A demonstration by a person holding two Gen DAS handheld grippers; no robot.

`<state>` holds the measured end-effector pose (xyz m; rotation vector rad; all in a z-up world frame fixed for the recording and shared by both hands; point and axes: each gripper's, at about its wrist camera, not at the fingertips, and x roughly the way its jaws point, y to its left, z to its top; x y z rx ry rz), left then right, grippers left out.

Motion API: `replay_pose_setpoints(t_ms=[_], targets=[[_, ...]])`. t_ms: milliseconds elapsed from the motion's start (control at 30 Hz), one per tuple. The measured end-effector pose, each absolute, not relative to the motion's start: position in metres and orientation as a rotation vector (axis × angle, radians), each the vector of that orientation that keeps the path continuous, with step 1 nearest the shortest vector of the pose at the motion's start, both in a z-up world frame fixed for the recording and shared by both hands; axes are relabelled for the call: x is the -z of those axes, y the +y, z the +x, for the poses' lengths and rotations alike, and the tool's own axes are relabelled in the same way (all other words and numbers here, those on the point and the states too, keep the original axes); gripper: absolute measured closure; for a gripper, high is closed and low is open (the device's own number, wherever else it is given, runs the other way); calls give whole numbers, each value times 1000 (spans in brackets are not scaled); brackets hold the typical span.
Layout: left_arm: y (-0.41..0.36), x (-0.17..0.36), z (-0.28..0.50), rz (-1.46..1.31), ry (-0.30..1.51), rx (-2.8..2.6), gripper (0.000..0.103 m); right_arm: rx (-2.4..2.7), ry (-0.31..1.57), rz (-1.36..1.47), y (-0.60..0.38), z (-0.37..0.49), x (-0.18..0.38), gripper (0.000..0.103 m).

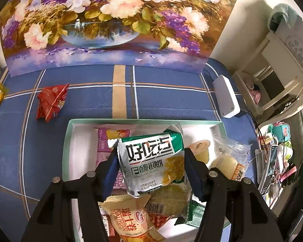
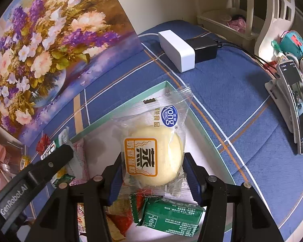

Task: Organize snacks
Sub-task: 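Carry both packets into the white tray and open both tools, then move the left tool to the yellow cake packet while the right tool moves to the red packet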

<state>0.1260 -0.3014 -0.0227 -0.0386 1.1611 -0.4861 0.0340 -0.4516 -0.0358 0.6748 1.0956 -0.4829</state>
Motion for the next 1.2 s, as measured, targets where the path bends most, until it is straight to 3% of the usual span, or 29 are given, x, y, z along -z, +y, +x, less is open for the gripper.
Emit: replay_pose_setpoints(t_ms=[233, 333, 433, 500, 533, 567, 600, 800, 1200], targets=[[-286, 16, 122, -90, 1149, 468, 34, 479, 1107, 648, -448, 37, 32, 42], [-274, 14, 121, -103, 1140, 432, 34, 481, 1124, 627, -446, 39, 32, 32], [-258, 13, 120, -92, 1125, 375, 34, 479, 1144, 608, -443, 41, 33, 30], [-246, 15, 120, -91, 1118, 338, 32, 473, 1149, 602, -440, 42, 33, 23], [-239, 17, 120, -91, 1114, 316, 29, 469, 1149, 599, -439, 42, 32, 19], [-233, 19, 120, -88, 1112, 298, 16, 466, 1150, 593, -437, 43, 31, 18], [-225, 21, 120, -86, 1108, 276, 10, 463, 1150, 585, -435, 44, 30, 15], [-179, 28, 124, -88, 1083, 159, 10, 429, 1142, 541, -416, 51, 19, 1], [-86, 23, 127, -213, 978, -5, 9, 265, 1044, 505, -356, 70, -11, 0]])
